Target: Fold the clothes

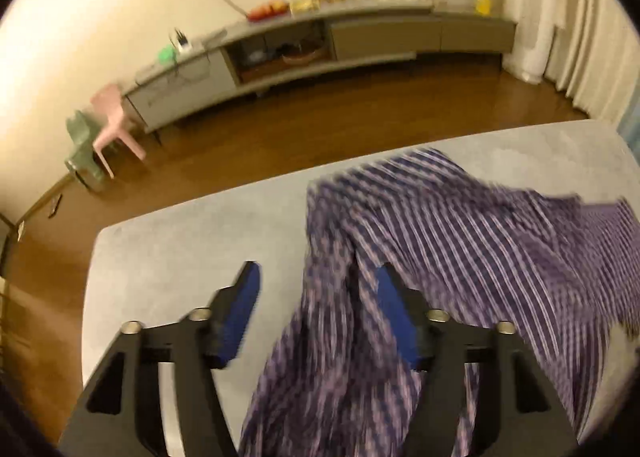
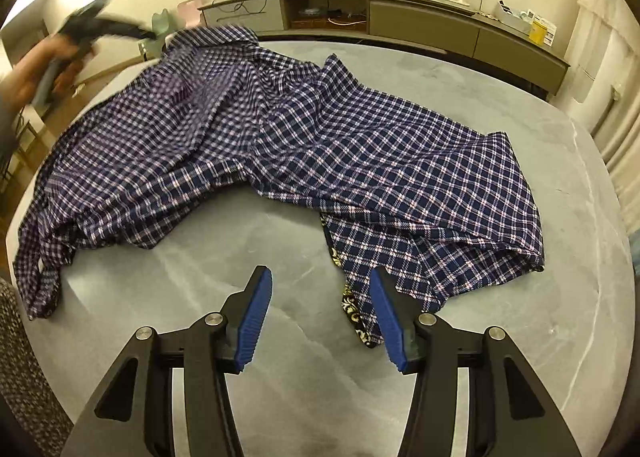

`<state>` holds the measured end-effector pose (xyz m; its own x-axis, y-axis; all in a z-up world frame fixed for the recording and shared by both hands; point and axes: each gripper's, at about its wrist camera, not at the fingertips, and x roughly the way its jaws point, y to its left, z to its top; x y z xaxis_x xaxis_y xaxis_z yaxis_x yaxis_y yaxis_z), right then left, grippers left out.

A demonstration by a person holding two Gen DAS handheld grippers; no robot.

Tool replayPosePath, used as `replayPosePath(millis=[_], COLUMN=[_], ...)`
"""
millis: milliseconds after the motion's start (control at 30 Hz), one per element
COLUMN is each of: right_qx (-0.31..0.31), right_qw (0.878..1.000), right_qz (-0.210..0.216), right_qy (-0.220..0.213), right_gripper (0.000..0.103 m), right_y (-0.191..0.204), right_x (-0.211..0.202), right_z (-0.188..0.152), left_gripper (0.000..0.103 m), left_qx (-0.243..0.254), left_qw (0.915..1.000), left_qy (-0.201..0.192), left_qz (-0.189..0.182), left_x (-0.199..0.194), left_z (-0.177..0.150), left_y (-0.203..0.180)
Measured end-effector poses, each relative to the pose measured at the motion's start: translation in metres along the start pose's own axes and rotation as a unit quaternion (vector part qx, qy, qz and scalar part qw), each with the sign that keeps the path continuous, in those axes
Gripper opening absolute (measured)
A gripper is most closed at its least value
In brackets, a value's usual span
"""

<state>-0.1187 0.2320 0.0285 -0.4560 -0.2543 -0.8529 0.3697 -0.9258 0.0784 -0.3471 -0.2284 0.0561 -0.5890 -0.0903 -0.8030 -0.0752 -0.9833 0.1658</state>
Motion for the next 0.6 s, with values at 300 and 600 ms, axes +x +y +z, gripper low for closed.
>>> replayPosePath(millis=[300,600], right_qx=[0.076,0.099], right_qw=[0.988,0.971], right_qz=[0.131,0.218], right_qy=[-0.004,0.008], right_gripper=[0.06,0.069], right_y=[0.017,0.112], right_x=[0.001,0.042], right_z=[0.005,0.024], left_gripper=[0.076,0.004], left_qx=[-0.121,-0.133], left_qw=[0.9926,0.9898], left_qy=[-0.001,0.015], left_qz=[0.009,-0.046], left_x=[-0.083,-0.067], left_z=[-0.203,-0.229], left_y=[0.029,0.032])
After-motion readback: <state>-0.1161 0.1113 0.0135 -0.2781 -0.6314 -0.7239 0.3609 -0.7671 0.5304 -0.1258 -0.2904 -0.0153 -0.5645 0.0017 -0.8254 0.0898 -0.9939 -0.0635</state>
